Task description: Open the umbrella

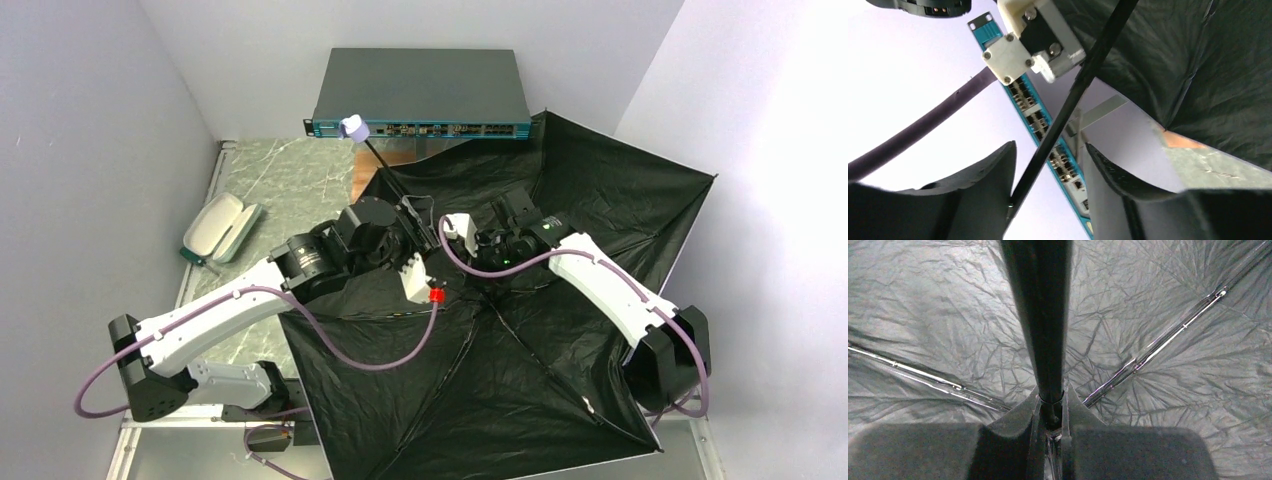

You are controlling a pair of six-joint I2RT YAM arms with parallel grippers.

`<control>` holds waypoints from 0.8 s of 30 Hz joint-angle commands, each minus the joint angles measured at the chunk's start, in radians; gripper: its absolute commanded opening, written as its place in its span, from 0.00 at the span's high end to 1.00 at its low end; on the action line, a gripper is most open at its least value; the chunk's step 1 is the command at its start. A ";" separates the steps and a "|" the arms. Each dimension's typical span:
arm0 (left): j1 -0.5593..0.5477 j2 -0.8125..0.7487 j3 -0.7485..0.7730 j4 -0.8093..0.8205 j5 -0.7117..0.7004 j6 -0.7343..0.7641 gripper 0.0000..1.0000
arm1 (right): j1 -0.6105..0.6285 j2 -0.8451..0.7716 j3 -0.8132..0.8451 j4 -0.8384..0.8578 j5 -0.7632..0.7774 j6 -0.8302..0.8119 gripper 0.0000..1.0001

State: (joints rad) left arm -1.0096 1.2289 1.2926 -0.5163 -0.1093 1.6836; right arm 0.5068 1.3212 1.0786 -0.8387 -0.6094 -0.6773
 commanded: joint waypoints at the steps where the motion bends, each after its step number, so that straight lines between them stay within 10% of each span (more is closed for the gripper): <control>1: 0.038 0.033 -0.017 0.169 -0.039 0.081 0.57 | -0.001 -0.046 0.035 -0.170 0.076 0.048 1.00; 6: 0.058 0.073 0.010 0.201 -0.001 0.031 1.00 | -0.006 -0.100 0.059 -0.154 0.106 0.090 0.95; 14: 0.076 0.088 0.079 0.217 0.100 -0.173 1.00 | -0.026 -0.278 0.151 0.144 0.183 0.304 0.23; 24: 0.081 0.220 0.291 0.223 0.126 -0.593 1.00 | -0.026 -0.335 0.401 0.531 0.192 0.593 0.05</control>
State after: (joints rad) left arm -0.9279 1.4075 1.4319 -0.4599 -0.0490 1.4414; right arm 0.4835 0.9482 1.3449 -0.4873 -0.4194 -0.2291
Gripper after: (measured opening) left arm 0.072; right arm 0.946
